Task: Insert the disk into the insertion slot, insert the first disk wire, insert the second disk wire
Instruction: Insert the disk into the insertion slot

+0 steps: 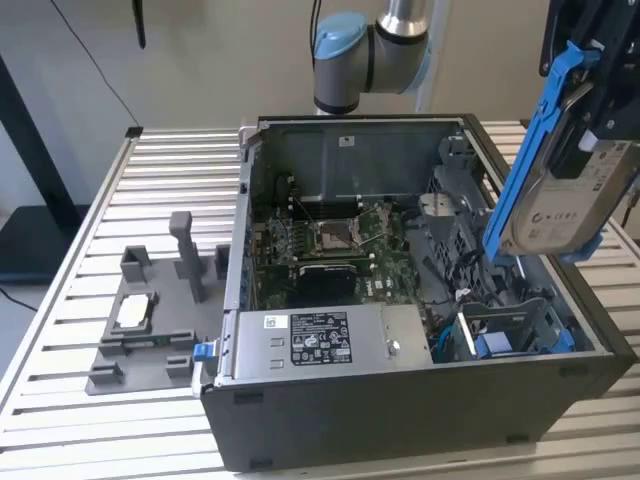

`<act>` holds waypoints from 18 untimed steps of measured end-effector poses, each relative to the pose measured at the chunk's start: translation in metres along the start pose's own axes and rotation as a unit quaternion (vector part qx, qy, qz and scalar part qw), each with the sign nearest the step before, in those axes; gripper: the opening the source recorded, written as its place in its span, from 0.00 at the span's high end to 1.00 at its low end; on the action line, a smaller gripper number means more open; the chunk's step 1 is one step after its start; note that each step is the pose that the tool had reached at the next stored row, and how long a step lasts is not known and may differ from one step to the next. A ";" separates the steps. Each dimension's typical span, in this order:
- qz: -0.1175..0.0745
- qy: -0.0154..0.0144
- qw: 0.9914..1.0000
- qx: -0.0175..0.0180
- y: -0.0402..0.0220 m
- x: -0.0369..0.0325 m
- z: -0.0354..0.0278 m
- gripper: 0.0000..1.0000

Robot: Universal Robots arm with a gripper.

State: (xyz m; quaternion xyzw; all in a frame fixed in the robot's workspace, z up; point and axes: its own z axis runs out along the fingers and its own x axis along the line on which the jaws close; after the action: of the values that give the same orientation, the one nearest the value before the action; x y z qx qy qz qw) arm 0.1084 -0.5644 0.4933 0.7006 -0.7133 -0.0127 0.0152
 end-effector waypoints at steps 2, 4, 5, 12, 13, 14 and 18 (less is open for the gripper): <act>0.000 0.000 1.000 0.000 -0.0002 0.0000 0.0013 0.67; -0.001 0.000 1.000 0.000 -0.0006 0.0000 0.0027 0.67; -0.002 0.000 1.000 0.000 -0.0008 0.0000 0.0033 0.67; -0.007 0.000 1.000 0.000 -0.0025 0.0005 0.0080 0.67; -0.008 0.000 1.000 0.000 -0.0026 0.0009 0.0085 0.67; -0.008 0.000 1.000 0.000 -0.0027 0.0012 0.0089 0.67; -0.010 0.000 1.000 0.000 -0.0030 0.0019 0.0112 0.67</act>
State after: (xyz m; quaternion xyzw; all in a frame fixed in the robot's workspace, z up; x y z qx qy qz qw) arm 0.1110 -0.5664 0.4820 0.7076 -0.7063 -0.0125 0.0153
